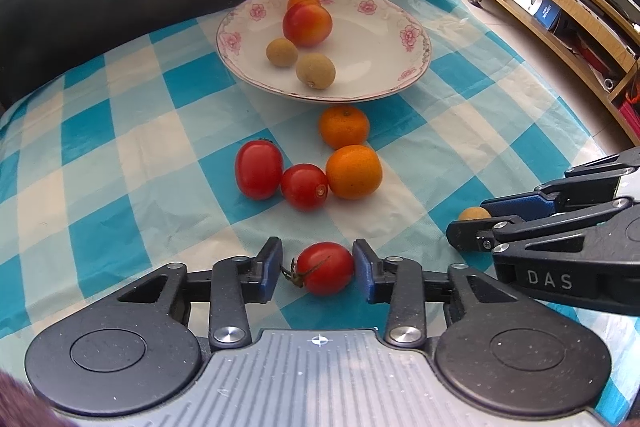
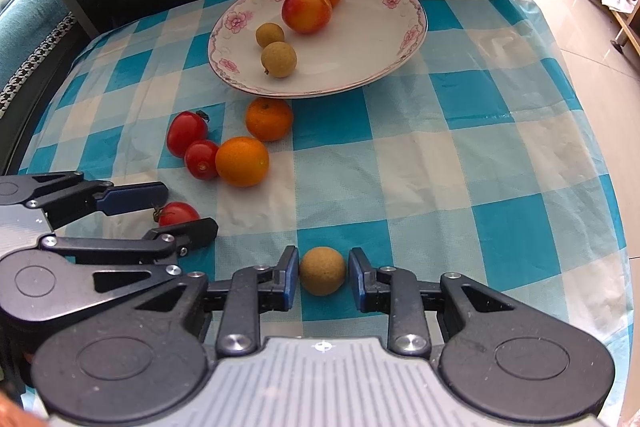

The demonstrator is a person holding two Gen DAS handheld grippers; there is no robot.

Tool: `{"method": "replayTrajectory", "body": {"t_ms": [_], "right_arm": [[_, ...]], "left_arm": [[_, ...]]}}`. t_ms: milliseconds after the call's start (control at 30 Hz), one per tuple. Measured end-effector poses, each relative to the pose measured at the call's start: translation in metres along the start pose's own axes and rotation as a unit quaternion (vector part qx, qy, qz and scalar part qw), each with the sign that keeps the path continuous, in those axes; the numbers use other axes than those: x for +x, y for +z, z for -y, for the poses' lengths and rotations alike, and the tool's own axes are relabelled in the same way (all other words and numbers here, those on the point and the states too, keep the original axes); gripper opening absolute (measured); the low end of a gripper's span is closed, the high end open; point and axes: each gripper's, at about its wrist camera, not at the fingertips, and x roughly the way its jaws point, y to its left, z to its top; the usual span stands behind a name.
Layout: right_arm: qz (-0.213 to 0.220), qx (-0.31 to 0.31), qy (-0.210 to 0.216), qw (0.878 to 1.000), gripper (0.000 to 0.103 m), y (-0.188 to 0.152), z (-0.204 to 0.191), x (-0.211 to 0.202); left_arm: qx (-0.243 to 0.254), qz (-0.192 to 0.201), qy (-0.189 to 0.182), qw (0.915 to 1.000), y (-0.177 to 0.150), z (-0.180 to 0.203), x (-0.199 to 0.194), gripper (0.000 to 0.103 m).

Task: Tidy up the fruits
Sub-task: 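Grasp a small tan fruit with the right tool while the left tool holds the cherry tomato, then carry the cherry tomato and tan fruit over the white bowl and open both tools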

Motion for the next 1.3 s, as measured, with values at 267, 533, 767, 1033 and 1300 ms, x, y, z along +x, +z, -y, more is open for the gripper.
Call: {"method": "replayTrajectory", "body": {"t_ms": [267,533,767,1033,1300], "right_arm": [[0.007,-0.008,-0.006,1.0,0.029,-0.005,-0.005,-0.007],[0.023,-0.001,0.0,1.0,0.029,-0.007,-0.006,-0.02],[0.039,0.0,0.005,0.999,0.029,-0.004,-0.009,-0.028],[0.052,0.001,0.008,0.999,0.029,0.004,-0.01,-0.032],[0.066,0.009,0.009,0.998,0.029,0.014,-0.006,-0.036]], "left_arm": [[0.004,0.007,-0.004,1.0,-0.001,0.003,-0.007,0.044],[0.005,0.021,-0.008,0.9997,0.003,0.006,-0.018,0.044],[0.006,0.033,-0.006,0.9994,0.011,0.007,-0.022,0.044],[-0.001,0.043,-0.006,0.999,0.019,0.004,-0.025,0.043],[-0.002,0.061,-0.004,0.9981,0.036,0.002,-0.029,0.043]]}}
